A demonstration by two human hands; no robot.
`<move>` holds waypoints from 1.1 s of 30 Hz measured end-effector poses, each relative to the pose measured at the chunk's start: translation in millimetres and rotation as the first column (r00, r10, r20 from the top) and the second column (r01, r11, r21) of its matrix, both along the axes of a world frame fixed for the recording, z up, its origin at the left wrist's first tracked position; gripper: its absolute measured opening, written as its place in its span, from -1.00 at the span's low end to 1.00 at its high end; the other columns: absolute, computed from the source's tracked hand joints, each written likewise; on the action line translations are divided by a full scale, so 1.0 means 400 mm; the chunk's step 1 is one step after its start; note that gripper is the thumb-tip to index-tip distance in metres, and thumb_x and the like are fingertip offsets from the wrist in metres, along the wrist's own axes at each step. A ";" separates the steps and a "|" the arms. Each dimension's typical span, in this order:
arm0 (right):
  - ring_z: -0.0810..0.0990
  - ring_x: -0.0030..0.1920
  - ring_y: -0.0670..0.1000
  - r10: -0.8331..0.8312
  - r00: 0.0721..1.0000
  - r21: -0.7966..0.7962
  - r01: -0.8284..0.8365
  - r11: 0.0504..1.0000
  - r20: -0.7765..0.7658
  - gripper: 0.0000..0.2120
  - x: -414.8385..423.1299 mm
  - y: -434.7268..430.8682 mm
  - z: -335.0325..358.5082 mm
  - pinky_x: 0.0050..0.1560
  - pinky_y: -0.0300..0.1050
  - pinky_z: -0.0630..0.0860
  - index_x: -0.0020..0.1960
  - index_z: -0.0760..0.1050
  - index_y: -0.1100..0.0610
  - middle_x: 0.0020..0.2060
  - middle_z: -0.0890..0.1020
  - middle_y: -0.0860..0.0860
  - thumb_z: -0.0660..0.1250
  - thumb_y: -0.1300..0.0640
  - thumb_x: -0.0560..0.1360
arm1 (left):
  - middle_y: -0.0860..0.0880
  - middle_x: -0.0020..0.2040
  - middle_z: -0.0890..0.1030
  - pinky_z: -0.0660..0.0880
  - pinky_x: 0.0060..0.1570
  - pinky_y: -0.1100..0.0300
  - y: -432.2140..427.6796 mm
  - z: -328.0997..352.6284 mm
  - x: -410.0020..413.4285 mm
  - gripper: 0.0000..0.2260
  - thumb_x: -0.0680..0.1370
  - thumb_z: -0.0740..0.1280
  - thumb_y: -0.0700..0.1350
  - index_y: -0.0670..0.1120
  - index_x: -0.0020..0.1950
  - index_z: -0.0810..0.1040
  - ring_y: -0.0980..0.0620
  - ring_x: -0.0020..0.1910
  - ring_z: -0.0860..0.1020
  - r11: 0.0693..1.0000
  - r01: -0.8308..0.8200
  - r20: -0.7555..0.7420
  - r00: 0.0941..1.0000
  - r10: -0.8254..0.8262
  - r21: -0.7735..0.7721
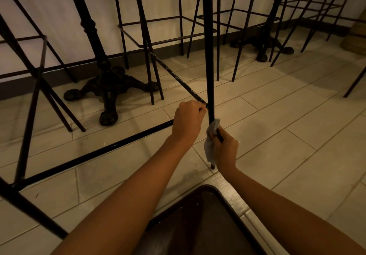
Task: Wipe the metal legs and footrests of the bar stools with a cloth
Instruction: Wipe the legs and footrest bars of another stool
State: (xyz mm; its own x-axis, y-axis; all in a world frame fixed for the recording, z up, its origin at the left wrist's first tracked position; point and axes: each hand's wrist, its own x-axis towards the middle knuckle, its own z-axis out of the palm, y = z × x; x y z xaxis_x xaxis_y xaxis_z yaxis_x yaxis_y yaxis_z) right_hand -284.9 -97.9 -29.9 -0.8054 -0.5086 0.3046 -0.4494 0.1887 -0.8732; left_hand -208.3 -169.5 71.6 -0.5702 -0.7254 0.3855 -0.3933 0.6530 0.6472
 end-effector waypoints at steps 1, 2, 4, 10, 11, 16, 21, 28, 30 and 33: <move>0.49 -0.35 -0.08 -0.004 1.000 -0.026 0.003 1.000 -0.011 -0.81 0.001 0.002 0.008 -0.29 -0.58 0.34 0.02 0.57 0.27 -0.32 0.56 0.04 0.22 0.38 0.49 | -0.18 0.02 0.66 0.52 0.02 0.20 0.000 0.000 0.000 -0.79 0.55 0.29 -0.16 -0.21 0.12 0.61 -0.07 -0.01 0.61 1.000 0.003 0.003 1.000 -0.003 -0.003; 0.48 -0.35 -0.12 -0.005 1.000 -0.058 0.004 0.998 -0.019 -0.80 0.002 0.002 0.016 -0.27 -0.58 0.34 0.03 0.58 0.26 -0.32 0.56 0.03 0.23 0.39 0.48 | -0.18 0.03 0.66 0.51 0.02 0.20 -0.002 -0.001 0.001 -0.79 0.55 0.29 -0.16 -0.20 0.13 0.60 -0.06 -0.01 0.61 1.000 0.004 0.005 1.000 -0.004 -0.008; 0.46 -0.37 -0.18 -0.004 1.000 -0.101 0.001 0.995 -0.027 -0.80 0.001 -0.001 0.031 -0.26 -0.57 0.35 -0.01 0.58 0.24 -0.33 0.54 0.01 0.23 0.41 0.47 | -0.17 0.02 0.66 0.52 0.02 0.20 -0.004 -0.003 0.000 -0.78 0.56 0.29 -0.15 -0.20 0.13 0.60 -0.06 -0.01 0.61 1.000 -0.001 0.005 1.000 0.001 -0.022; 0.47 -0.46 -0.26 -0.001 1.000 -0.071 0.002 0.997 0.012 -0.81 0.000 -0.003 0.002 -0.33 -0.55 0.35 -0.03 0.58 0.27 -0.35 0.54 0.02 0.24 0.40 0.46 | -0.16 0.01 0.67 0.54 -0.01 0.20 0.001 -0.005 -0.003 -0.79 0.55 0.29 -0.16 -0.20 0.13 0.60 -0.05 -0.03 0.62 0.999 -0.007 -0.003 1.000 0.007 -0.042; 0.46 -0.48 -0.24 -0.003 1.000 -0.063 0.005 0.998 0.020 -0.82 0.001 -0.003 -0.007 -0.36 -0.53 0.34 -0.04 0.59 0.27 -0.37 0.54 0.02 0.24 0.40 0.45 | -0.16 0.00 0.67 0.55 -0.01 0.19 0.002 -0.006 -0.004 -0.79 0.56 0.28 -0.16 -0.20 0.13 0.60 -0.05 -0.04 0.62 0.999 -0.010 -0.002 1.000 0.010 -0.049; 0.36 -0.52 -0.22 -0.024 0.998 -0.029 0.025 0.999 0.054 -0.84 -0.003 -0.001 -0.041 -0.44 -0.48 0.30 -0.07 0.60 0.31 -0.45 0.52 0.09 0.27 0.40 0.44 | -0.17 -0.03 0.67 0.57 -0.02 0.12 0.011 -0.016 -0.007 -0.79 0.56 0.27 -0.17 -0.21 0.12 0.60 -0.06 -0.05 0.62 0.995 -0.027 -0.008 1.000 0.027 -0.092; 0.37 -0.50 -0.16 -0.016 0.997 0.021 0.015 1.000 0.081 -0.86 -0.014 0.014 -0.070 -0.46 -0.45 0.28 -0.16 0.60 0.31 -0.45 0.50 0.09 0.26 0.40 0.44 | -0.17 -0.04 0.67 0.58 -0.03 0.08 0.015 -0.016 -0.007 -0.80 0.56 0.27 -0.18 -0.22 0.09 0.61 -0.06 -0.06 0.63 0.995 -0.020 -0.018 1.000 0.018 -0.097; 0.45 -0.49 -0.30 -0.023 0.983 -0.111 0.043 0.993 0.182 -0.79 0.000 0.006 -0.086 -0.46 -0.50 0.30 -0.01 0.61 0.21 -0.39 0.53 0.01 0.26 0.39 0.45 | -0.17 -0.08 0.68 0.58 -0.07 0.06 0.011 -0.020 -0.009 -0.82 0.55 0.29 -0.18 -0.22 0.06 0.63 -0.06 -0.10 0.63 0.993 -0.021 -0.040 0.999 0.016 -0.114; 0.42 -0.51 -0.27 -0.022 0.988 -0.102 0.038 0.994 0.155 -0.81 0.000 0.003 -0.090 -0.48 -0.47 0.28 -0.08 0.61 0.22 -0.42 0.52 0.03 0.26 0.40 0.45 | -0.16 -0.09 0.68 0.58 -0.07 0.07 0.009 -0.021 -0.010 -0.82 0.55 0.28 -0.18 -0.22 0.06 0.63 -0.06 -0.11 0.63 0.993 -0.024 -0.044 0.999 0.019 -0.116; 0.43 -0.52 -0.28 -0.028 0.990 -0.088 0.041 0.995 0.138 -0.82 -0.002 0.004 -0.096 -0.50 -0.48 0.27 -0.06 0.61 0.28 -0.42 0.51 0.01 0.25 0.42 0.44 | -0.15 -0.07 0.68 0.58 -0.07 0.13 0.008 -0.025 -0.011 -0.81 0.56 0.28 -0.18 -0.21 0.08 0.62 -0.04 -0.10 0.63 0.992 -0.023 -0.051 0.999 0.017 -0.127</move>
